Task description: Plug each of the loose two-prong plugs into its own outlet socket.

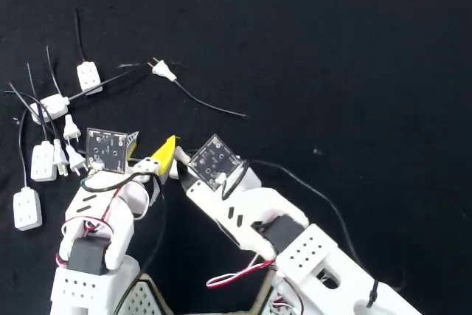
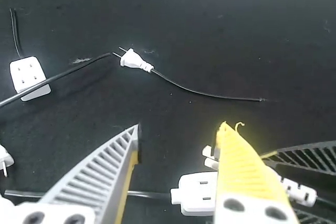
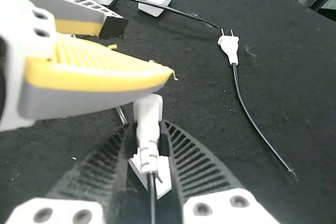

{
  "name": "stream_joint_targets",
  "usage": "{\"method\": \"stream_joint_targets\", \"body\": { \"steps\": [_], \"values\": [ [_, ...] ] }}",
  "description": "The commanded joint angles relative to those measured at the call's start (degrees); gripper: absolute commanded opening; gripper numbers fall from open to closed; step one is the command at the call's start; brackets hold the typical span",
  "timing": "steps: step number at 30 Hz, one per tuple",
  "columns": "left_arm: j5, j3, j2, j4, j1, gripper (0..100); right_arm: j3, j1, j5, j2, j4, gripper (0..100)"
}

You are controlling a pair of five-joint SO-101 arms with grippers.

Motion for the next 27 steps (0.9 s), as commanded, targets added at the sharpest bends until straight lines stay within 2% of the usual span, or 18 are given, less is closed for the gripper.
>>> {"method": "stream_joint_targets", "body": {
  "steps": [1,7,12,23,27],
  "values": [
    [-0.5,0.7,0.3,-0.2,-0.3,24,-1.4,-1.1,-0.5,-3.3,-0.4,1.1],
    [-0.5,2.1,0.3,-0.2,0.2,24,-1.5,0.6,-0.8,-3.3,-0.4,1.1],
    [-0.5,2.5,0.3,-0.2,0.2,24,-1.4,2.4,-5.4,-3.3,-1.8,1.1],
    [-0.5,2.3,0.2,-0.2,-0.3,24,-1.2,2.4,-5.3,-3.0,-1.5,1.1],
    [-0.5,2.2,0.2,-0.1,-0.6,24,-3.0,5.5,0.9,-3.1,6.2,1.4]
  ]
}}
